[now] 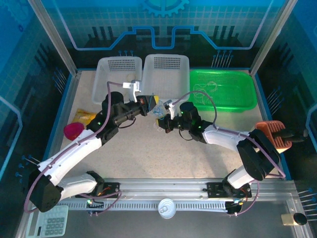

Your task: Untangle the cables

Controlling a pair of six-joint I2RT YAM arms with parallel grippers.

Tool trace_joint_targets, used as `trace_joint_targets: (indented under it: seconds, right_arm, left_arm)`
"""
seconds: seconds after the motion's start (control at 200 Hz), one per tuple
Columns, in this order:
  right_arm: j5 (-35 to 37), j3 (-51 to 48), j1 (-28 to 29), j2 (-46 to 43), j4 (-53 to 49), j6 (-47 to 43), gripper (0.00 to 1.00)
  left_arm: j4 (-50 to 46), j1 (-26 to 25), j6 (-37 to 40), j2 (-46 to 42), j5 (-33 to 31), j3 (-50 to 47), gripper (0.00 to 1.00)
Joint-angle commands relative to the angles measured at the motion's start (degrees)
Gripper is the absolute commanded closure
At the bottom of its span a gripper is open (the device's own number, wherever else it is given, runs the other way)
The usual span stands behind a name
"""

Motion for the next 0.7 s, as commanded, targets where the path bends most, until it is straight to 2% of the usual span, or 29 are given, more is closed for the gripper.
trace_joint_targets:
  seconds: [0.0,0.315,0.455,0.69]
  right_arm:
    - [3.06,-3.03,-0.56,0.85,1.72,2.95,1.00]
    - [8.43,-9.97,-1.05,0.82,0.54,7.07,1.00]
    - [10.18,-11.45,-1.06,0.15,-1.18,7.52,1.00]
    - [10.70,-13.54,-1.10,-0.15,-1.01,7.69,1.00]
  left_arm:
    - [-4.17,-0.19,4.45,-0.59,-2.07,6.40,1.00]
    - [-12.29,0.87,13.24,-1.26,-5.42,18.59,1.00]
    - [-12.57,1.35,15.63,-1.74,-7.47,20.94,1.00]
    - [-13.54,2.28,17.71,-0.05,-6.89,28.64,1.00]
